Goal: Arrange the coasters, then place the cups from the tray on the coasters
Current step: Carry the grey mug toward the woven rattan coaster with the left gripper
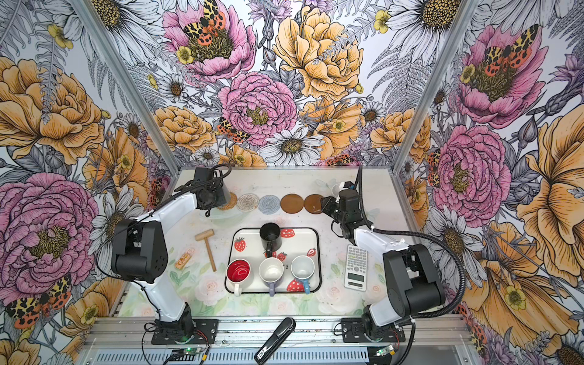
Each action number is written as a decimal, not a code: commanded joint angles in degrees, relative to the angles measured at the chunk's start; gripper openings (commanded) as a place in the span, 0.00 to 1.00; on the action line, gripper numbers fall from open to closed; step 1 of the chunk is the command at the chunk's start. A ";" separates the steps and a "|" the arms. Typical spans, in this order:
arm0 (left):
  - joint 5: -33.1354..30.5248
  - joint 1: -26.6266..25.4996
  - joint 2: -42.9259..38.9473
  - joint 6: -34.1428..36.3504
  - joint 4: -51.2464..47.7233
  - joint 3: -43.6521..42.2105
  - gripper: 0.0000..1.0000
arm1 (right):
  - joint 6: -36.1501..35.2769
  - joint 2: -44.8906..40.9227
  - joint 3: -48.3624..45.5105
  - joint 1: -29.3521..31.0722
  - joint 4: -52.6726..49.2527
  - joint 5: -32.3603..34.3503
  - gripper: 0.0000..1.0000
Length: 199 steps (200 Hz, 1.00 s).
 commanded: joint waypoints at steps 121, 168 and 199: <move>1.53 1.17 3.23 2.03 5.01 3.56 0.00 | 0.38 1.01 0.98 -0.42 0.85 -0.67 0.22; 1.81 1.13 3.00 2.03 5.01 3.94 0.00 | 0.38 1.41 1.24 -0.42 0.85 -0.84 0.22; 2.40 1.07 3.34 2.46 5.01 4.46 0.00 | 0.29 1.40 1.24 -0.41 0.85 -1.02 0.22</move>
